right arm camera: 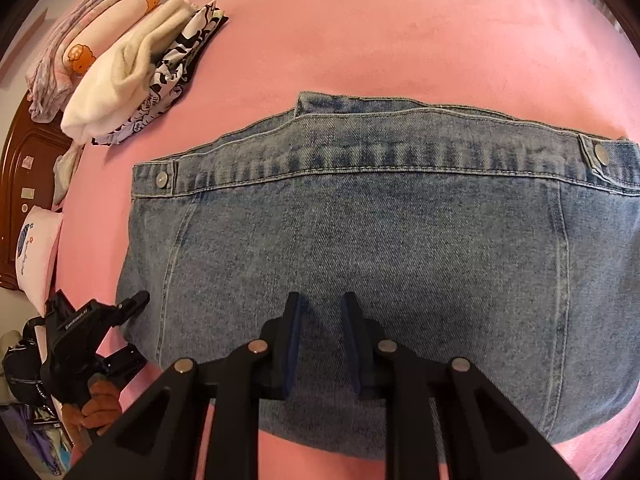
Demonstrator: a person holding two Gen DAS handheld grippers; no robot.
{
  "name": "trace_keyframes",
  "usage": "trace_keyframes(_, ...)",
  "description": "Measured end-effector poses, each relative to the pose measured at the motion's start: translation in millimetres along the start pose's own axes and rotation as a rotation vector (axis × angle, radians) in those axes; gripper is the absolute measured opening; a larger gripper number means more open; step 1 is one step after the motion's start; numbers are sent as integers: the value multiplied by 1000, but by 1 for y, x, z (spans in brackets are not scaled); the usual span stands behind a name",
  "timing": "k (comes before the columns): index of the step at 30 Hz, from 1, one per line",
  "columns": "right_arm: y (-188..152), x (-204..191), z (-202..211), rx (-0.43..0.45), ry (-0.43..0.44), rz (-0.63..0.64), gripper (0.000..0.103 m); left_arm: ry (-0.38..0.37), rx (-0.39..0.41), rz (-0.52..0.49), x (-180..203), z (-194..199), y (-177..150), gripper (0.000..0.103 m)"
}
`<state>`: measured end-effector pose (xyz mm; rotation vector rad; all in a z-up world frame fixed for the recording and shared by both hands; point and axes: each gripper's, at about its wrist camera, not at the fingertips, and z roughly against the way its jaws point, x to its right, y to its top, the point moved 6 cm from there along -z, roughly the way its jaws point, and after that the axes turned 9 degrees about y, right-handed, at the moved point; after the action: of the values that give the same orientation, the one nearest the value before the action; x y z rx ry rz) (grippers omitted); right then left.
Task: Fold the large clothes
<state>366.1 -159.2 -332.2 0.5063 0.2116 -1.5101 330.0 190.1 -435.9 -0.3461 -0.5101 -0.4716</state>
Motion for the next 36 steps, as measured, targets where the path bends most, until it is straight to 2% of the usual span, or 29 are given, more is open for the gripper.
trace_keyframes(1, 0, 2, -1, 3, -21, -5, 10, 2, -5, 6, 0, 0, 0, 24)
trace_keyframes(6, -7, 10, -3, -8, -37, -60, 0, 79, 28, -55, 17, 7, -4, 15)
trace_keyframes(9, -22, 3, -4, -23, -40, -86, 0, 103, 60, -106, 24, 15, -8, 12)
trace_keyframes(15, -41, -2, -15, -1, -39, -110, 0, 78, 107, -163, 37, 31, -16, 10)
trace_keyframes(18, -44, 5, -18, 14, -6, -172, 0, 51, 139, -224, 47, 41, -23, 9)
trace_keyframes(21, -48, 5, -17, 35, 12, -158, 0, -13, 166, -280, 61, 51, -31, 8)
trace_keyframes(26, -52, 7, -14, 64, 35, -166, 0, -96, 219, -453, 96, 74, -60, 8)
trace_keyframes(31, -55, 10, -10, 80, 82, -159, 0, -210, 241, -587, 138, 93, -103, 8)
trace_keyframes(36, -57, 19, -5, 59, 174, -168, 0, -288, 259, -714, 165, 101, -148, 8)
